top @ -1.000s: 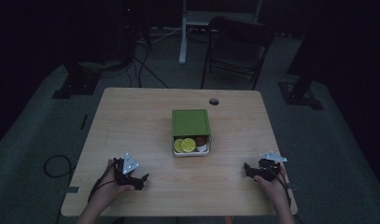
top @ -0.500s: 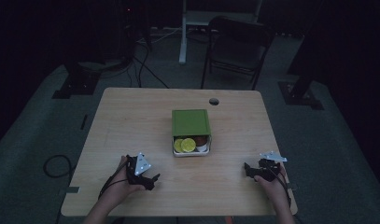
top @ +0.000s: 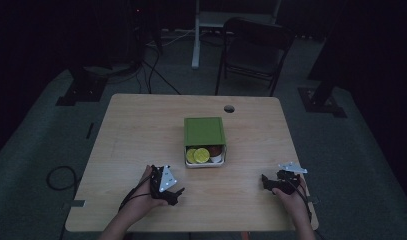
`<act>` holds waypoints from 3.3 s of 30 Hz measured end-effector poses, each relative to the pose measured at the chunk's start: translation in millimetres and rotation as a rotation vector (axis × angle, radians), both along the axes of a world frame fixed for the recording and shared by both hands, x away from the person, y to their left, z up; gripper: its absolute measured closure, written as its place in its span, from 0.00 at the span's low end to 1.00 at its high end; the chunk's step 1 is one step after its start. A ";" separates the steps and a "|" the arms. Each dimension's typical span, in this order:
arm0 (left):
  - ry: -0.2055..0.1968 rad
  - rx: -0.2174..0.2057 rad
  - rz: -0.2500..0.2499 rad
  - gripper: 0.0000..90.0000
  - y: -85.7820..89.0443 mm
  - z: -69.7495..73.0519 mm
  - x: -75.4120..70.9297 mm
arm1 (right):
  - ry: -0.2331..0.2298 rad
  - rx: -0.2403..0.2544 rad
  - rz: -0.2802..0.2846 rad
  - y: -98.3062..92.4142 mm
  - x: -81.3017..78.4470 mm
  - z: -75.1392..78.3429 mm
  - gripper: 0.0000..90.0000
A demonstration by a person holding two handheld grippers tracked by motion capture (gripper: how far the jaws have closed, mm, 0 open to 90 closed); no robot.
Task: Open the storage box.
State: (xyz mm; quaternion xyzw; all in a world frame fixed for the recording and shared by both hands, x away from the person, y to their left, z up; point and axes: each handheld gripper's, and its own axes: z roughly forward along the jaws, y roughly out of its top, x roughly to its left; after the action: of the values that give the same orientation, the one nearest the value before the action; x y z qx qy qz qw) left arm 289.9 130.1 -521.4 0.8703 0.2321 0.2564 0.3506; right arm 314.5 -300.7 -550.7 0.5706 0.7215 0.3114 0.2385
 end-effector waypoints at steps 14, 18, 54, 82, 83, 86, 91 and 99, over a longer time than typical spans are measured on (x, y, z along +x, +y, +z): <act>-0.068 0.060 -0.095 0.16 -34.2 3.2 0.2 | 0.000 0.001 0.000 0.0 0.0 0.0 0.12; -0.091 0.073 -0.124 0.17 -44.2 3.9 1.0 | 0.000 0.001 0.000 0.0 0.0 0.0 0.13; -0.285 0.139 -0.288 0.45 -117.1 9.7 26.4 | -0.004 0.002 0.006 0.1 -0.3 0.0 0.14; -0.491 0.406 -0.352 0.72 -132.0 -6.2 33.9 | -0.004 0.002 0.006 0.1 -0.2 0.0 0.14; -0.501 0.414 -0.352 0.76 -132.1 -5.9 33.8 | -0.004 0.002 0.006 0.1 -0.2 0.0 0.14; -0.527 0.440 -0.353 0.79 -133.5 -6.7 32.8 | -0.004 0.002 0.006 0.1 -0.2 0.0 0.14; -0.543 0.460 -0.345 0.80 -135.5 -8.2 30.9 | -0.004 0.002 0.006 0.1 -0.2 0.0 0.14; -0.543 0.491 -0.340 0.81 -138.7 -6.6 28.7 | -0.004 0.002 0.006 0.1 -0.3 0.0 0.14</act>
State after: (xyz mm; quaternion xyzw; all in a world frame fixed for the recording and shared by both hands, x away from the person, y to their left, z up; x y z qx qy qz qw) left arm 318.6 -8.7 -527.9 0.8548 -0.0844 0.4630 0.2185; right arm 314.2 -300.7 -550.8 0.5680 0.7223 0.3142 0.2385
